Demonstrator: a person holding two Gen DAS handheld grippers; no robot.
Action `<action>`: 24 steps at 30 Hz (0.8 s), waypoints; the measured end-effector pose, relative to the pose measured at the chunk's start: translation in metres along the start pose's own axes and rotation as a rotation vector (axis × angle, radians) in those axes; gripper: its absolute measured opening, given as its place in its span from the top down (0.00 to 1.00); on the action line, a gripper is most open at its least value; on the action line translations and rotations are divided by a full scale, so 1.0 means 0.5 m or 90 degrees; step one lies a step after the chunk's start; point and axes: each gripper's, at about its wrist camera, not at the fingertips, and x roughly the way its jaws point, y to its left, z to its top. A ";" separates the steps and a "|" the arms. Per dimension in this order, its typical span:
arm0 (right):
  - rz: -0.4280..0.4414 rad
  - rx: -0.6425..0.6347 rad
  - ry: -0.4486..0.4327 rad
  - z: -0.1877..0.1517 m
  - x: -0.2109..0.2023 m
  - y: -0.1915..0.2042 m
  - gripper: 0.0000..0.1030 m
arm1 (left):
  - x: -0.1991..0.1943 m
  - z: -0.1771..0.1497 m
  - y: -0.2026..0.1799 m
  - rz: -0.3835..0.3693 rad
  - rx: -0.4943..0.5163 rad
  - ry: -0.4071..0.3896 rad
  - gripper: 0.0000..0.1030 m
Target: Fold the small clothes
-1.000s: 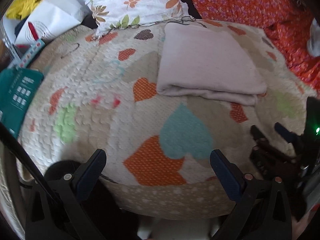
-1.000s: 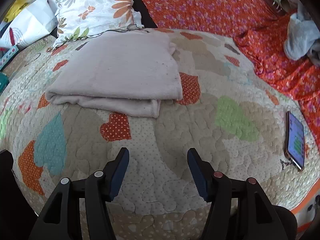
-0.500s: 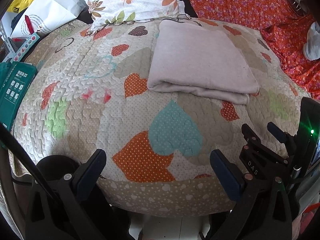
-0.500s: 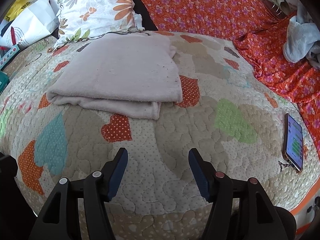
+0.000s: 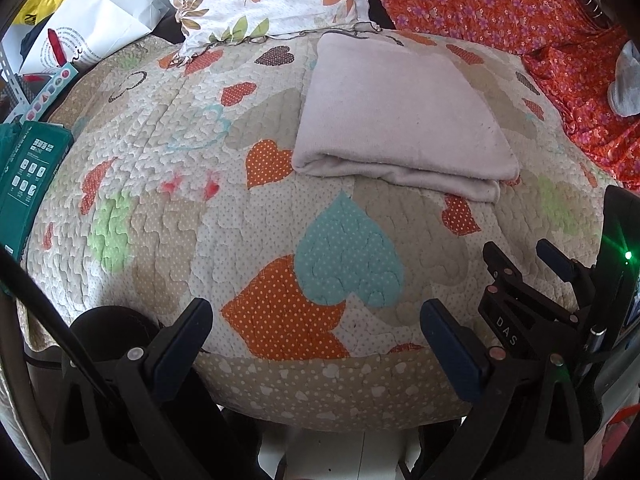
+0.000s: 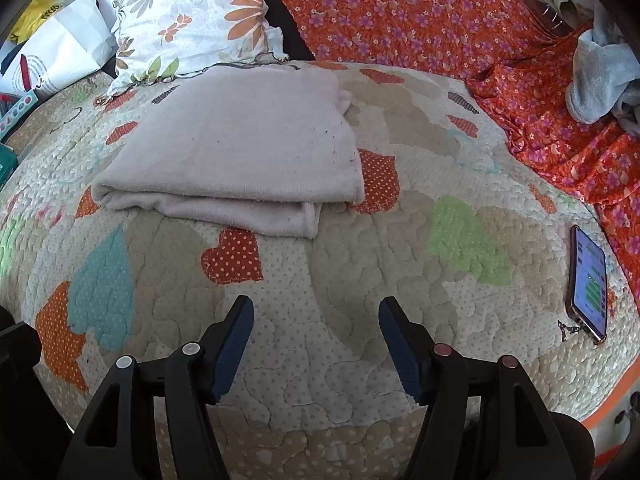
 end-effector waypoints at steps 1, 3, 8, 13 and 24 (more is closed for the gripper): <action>0.000 0.000 0.001 0.000 0.001 0.000 0.32 | 0.001 -0.001 0.000 0.001 0.000 0.002 0.00; 0.001 0.001 0.003 0.000 0.004 0.000 0.32 | 0.003 -0.001 -0.001 0.001 0.000 0.006 0.00; 0.006 0.007 0.013 -0.002 0.011 -0.001 0.31 | 0.010 -0.002 -0.001 0.000 -0.002 0.017 0.00; 0.009 0.012 0.015 -0.002 0.012 -0.004 0.30 | 0.013 -0.003 -0.004 -0.003 -0.003 0.023 0.00; 0.023 0.031 0.027 0.000 0.022 -0.014 0.28 | 0.019 -0.004 -0.010 0.001 0.000 0.029 0.00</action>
